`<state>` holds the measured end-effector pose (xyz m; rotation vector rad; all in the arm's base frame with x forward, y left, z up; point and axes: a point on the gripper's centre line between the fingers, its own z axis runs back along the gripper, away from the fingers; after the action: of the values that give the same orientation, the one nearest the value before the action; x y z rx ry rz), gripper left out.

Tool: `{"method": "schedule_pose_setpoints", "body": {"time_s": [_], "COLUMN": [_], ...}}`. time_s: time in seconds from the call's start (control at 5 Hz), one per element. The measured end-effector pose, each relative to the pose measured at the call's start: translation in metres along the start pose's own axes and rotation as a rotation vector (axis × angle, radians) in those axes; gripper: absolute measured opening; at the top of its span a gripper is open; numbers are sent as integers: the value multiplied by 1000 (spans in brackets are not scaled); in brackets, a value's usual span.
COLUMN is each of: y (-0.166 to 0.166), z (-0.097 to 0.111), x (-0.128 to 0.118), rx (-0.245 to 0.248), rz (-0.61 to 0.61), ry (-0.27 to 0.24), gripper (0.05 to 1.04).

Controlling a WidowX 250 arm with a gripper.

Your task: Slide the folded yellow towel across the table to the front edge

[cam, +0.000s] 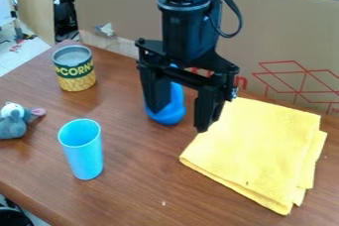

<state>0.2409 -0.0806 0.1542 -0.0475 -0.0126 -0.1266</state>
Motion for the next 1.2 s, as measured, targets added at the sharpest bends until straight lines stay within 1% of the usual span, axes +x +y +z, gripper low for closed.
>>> {"method": "schedule_pose_setpoints", "body": {"time_s": [0.2,0.4,0.6,0.8,1.0,1.2], "y": [1,-2,-9,-14,-21,-20], "z": [-6,-9,-8,-18,-47,-69], "x": [-1,11,40,63,78,94], "rx": [3,-4,-26,-45,-80,-66], "rz": [1,-35,-75,-94,-125,-112], "ry": [20,-23,-88,-170,-164,-161], "gripper": [1001,1001,1000,1001,1001,1001]}}
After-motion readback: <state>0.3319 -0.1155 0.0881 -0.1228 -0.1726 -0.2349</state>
